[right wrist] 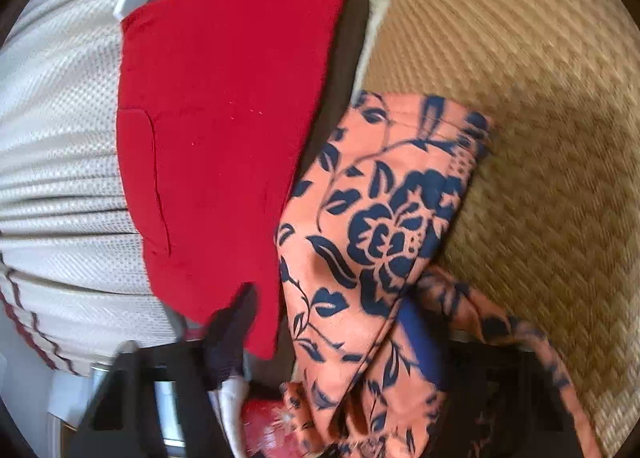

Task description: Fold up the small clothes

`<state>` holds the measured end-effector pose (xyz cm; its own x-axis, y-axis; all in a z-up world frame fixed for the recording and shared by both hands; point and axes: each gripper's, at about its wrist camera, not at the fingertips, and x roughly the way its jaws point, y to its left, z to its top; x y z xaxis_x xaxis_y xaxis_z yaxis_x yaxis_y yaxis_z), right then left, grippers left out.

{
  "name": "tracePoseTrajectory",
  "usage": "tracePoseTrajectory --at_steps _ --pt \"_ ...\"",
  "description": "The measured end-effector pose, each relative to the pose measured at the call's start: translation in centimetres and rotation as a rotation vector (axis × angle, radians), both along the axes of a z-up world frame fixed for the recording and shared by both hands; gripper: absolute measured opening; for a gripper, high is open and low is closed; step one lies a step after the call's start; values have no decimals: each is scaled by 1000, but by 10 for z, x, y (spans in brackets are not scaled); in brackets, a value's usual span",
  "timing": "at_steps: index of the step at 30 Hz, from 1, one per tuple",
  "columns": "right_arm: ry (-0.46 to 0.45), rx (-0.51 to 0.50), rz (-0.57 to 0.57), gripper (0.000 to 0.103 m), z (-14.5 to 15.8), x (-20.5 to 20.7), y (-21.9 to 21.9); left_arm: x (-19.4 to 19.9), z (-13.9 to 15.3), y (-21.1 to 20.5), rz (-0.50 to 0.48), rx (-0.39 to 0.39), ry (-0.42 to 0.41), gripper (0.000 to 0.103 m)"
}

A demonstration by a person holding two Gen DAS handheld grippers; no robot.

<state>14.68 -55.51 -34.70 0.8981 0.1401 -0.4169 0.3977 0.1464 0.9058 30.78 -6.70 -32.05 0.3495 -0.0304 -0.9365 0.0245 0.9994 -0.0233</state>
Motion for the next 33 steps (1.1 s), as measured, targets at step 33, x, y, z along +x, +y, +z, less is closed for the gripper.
tracePoseTrajectory --at_steps 33 --pt "-46 57 336 56 -25 35 73 -49 79 -79 -289 -64 -457 103"
